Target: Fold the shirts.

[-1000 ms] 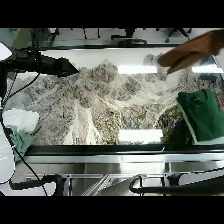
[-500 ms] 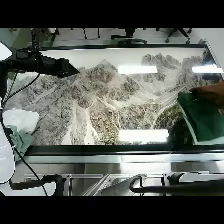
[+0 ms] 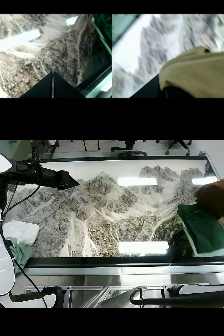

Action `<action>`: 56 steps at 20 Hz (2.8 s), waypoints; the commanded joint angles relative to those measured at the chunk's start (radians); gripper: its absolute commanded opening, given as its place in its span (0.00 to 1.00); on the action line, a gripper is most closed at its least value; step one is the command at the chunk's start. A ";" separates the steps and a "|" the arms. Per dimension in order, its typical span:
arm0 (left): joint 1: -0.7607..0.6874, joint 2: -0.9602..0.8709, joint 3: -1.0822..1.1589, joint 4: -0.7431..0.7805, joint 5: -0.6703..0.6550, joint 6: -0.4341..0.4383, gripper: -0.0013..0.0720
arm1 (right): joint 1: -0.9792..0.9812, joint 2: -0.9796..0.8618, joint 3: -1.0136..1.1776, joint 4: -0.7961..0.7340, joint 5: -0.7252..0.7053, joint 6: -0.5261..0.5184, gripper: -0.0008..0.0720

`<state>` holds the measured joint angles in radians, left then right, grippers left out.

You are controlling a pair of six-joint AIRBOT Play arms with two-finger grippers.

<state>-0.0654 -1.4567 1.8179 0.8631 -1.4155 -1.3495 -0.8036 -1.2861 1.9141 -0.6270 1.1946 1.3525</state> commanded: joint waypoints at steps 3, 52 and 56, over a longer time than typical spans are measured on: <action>0.000 0.000 0.000 0.001 0.009 0.010 0.04 | 0.007 -0.130 0.147 0.362 -0.150 -0.216 0.04; 0.071 0.074 0.134 -0.002 -0.099 0.015 0.04 | 0.068 0.087 -0.192 -0.348 0.586 0.358 0.64; 0.023 0.264 -0.183 0.000 -0.081 0.014 0.04 | 0.256 0.198 -0.277 -0.457 0.519 0.284 0.60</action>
<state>-0.0189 -1.3048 1.8046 0.8616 -1.5002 -1.3308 -0.6544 -1.1587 1.6783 -1.0618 1.7596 1.6852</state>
